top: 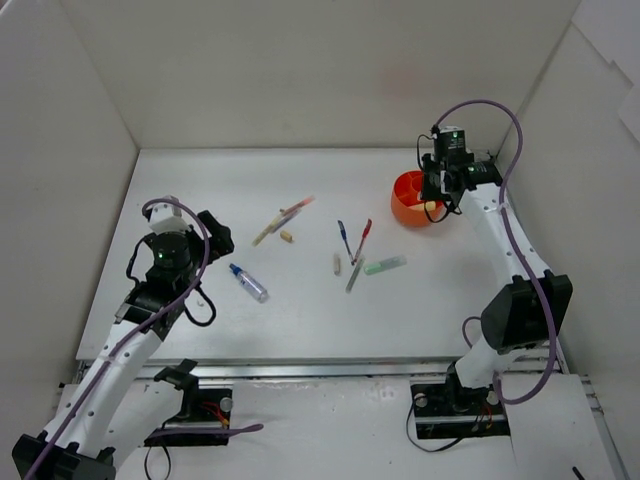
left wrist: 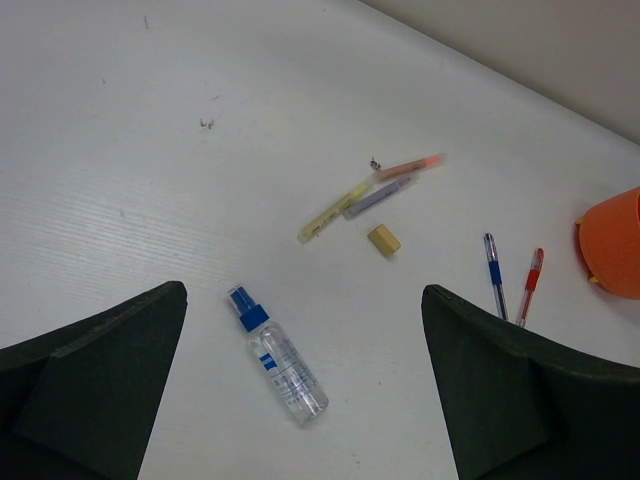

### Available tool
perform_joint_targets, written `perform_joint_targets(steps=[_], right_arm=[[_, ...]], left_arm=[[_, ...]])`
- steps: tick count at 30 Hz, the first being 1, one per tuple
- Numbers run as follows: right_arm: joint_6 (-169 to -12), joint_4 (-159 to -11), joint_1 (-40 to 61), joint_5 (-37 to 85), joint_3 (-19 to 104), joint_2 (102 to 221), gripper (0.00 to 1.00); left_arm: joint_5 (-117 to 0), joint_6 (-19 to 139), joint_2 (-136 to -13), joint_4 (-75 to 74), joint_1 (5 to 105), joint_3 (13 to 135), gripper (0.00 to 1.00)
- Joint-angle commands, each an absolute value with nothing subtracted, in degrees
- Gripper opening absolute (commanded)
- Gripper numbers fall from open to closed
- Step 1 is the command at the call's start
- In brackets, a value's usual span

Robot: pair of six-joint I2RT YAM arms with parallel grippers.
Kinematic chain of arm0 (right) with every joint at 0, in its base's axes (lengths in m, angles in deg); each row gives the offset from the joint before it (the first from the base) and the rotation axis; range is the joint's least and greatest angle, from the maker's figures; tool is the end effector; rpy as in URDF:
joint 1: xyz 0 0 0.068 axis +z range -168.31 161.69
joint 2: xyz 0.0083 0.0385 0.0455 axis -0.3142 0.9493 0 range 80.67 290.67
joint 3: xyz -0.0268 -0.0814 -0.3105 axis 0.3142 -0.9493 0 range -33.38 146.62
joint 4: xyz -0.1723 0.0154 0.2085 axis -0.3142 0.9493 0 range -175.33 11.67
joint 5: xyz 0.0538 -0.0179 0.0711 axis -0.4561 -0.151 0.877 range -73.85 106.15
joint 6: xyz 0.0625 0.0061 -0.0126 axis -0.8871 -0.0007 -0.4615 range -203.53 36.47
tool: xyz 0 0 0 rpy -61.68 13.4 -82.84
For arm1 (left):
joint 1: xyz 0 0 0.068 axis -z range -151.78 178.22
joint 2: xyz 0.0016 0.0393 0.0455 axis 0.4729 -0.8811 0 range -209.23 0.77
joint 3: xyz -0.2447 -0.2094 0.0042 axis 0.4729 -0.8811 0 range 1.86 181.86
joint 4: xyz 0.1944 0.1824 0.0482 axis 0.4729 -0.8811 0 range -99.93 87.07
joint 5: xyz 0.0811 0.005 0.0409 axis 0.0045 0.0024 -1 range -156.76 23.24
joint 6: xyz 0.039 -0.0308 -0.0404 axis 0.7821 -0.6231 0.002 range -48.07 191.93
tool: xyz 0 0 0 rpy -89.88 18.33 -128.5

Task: Sort the stationery into containers
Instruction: Place the pen in the storage box.

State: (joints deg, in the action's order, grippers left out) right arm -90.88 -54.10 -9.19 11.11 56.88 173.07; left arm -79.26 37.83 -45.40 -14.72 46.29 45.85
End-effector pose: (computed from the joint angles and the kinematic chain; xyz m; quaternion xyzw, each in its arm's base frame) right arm 0.3892 0.0580 0.4104 0.0073 0.8798 0.0297 0.4745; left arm 0.1726 -0.0451 0.3611 -0.1757 0.7662 -0.1922 0.5875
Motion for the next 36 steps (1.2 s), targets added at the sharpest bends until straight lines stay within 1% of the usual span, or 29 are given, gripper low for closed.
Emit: perform_joint_targets(steps=[1, 15, 17, 18, 19, 20, 23, 24, 26, 27, 28, 29, 30, 31, 32, 33, 34, 35, 36], right_arm=[[-89.59, -54.48, -10.58, 13.51, 61.01, 175.32, 0.0], [-88.8, -54.57, -12.87, 17.64, 66.29, 184.64, 0.0], [-89.24, -54.56, -13.04, 17.56, 66.21, 185.87, 0.02], [-89.59, -54.48, -13.3, 17.64, 66.29, 186.05, 0.07], [-89.76, -54.48, -13.3, 17.82, 66.12, 186.22, 0.09], [-89.85, -54.48, -13.3, 18.17, 65.68, 186.31, 0.16], [-90.12, -54.56, -13.39, 19.04, 65.06, 185.7, 0.25], [-90.29, -54.57, -13.39, 19.48, 64.63, 185.35, 0.32], [-90.47, -54.56, -13.48, 20.36, 64.27, 184.21, 0.39], [-90.64, -54.48, -13.48, 20.54, 63.92, 183.77, 0.49], [-90.64, -54.48, -13.48, 20.72, 63.75, 182.72, 0.57], [-90.38, -54.48, -13.48, 20.98, 63.4, 182.1, 0.62], [-90.12, -54.56, -13.22, 20.98, 62.52, 180.53, 0.7], [-88.73, -54.57, -12.96, 21.07, 62.08, 179.9, 0.72], [-87.23, -54.65, -12.87, 21.77, 61.38, 179.11, 0.81], [-84.78, -54.74, -12.26, 22.56, 59.63, 178.23, 0.97], [-81.28, -54.74, -11.73, 23.26, 58.57, 176.4, 0.98], [-74.54, -54.65, -10.5, 23.96, 57.17, 175.51, 0.98], [-70.12, -54.65, -7.62, 23.88, 53.85, 174.63, 0.98]], left_arm=[[-80.3, 39.06, -45.55, -11.98, 46.42, 48.53, 0.99], [-79.86, 38.8, -46.69, -11.37, 46.42, 48.62, 1.0], [-79.6, 38.71, -46.86, -11.1, 46.42, 48.71, 0.99], [-79.42, 38.71, -47.04, -10.84, 46.42, 48.8, 0.99], [-79.33, 38.71, -47.04, -10.92, 46.42, 48.89, 0.99], [-79.25, 38.71, -47.13, -10.93, 46.42, 48.89, 0.99], [-78.98, 38.71, -47.04, -10.93, 46.42, 48.89, 0.99], [-78.89, 38.71, -46.95, -11.1, 46.42, 48.8, 0.99], [-78.89, 38.8, -46.6, -11.1, 46.42, 48.71, 0.99], [-78.63, 38.8, -46.25, -10.93, 46.42, 48.54, 0.99], [-78.54, 38.8, -46.08, -10.93, 46.42, 48.45, 0.99], [-78.37, 38.8, -45.9, -10.84, 46.42, 48.27, 0.99], [-78.1, 38.8, -45.55, -10.84, 46.42, 48.1, 0.99], [-77.93, 38.8, -45.37, -10.75, 46.42, 48.01, 0.99], [-77.84, 38.8, -45.37, -10.75, 46.42, 47.83, 0.99], [-77.58, 38.8, -45.11, -10.66, 46.42, 47.74, 0.99], [-77.31, 38.89, -45.11, -10.57, 46.42, 47.57, 0.99], [-77.05, 38.97, -45.02, -10.49, 46.42, 47.31, 0.99], [-76.44, 39.06, -45.02, -10.05, 46.42, 47.04, 0.99]])
